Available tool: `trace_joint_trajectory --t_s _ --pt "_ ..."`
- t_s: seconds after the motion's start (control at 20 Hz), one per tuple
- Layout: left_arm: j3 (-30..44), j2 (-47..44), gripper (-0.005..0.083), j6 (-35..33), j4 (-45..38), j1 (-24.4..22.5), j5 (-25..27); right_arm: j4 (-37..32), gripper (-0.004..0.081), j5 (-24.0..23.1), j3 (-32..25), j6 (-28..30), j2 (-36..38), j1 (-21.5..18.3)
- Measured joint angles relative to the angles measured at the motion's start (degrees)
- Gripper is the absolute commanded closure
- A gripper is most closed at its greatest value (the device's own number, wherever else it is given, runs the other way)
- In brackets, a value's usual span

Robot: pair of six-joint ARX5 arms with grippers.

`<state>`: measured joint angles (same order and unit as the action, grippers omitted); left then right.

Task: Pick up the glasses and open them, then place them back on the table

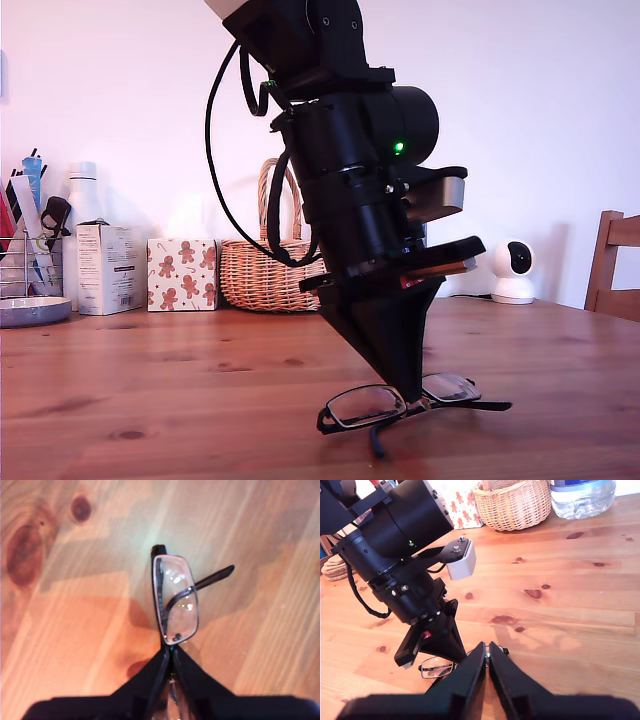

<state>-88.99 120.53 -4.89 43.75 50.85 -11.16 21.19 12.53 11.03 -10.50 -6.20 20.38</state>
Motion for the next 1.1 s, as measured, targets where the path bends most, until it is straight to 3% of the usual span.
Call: trace_joint_trajectory --t_s 0.25,0.65,0.85,1.1 --pt "-0.24 0.02 0.0794 0.02 2.03 -0.31 -1.86 0.00 0.0782 -0.31 0.00 0.00 0.00 0.00" --pt "-3.43 0.28 0.0794 0.04 4.37 -2.01 -11.28 -0.09 0.0782 -1.11 0.00 0.00 0.00 0.00" --pt "-3.43 0.28 0.0794 0.00 6.03 -3.98 -19.80 -0.13 0.0783 -1.09 0.00 0.00 0.00 0.00" --pt "-3.43 0.26 0.0794 -1.16 7.98 -7.52 -34.64 -0.13 0.0782 -1.11 0.00 0.02 0.00 0.00"
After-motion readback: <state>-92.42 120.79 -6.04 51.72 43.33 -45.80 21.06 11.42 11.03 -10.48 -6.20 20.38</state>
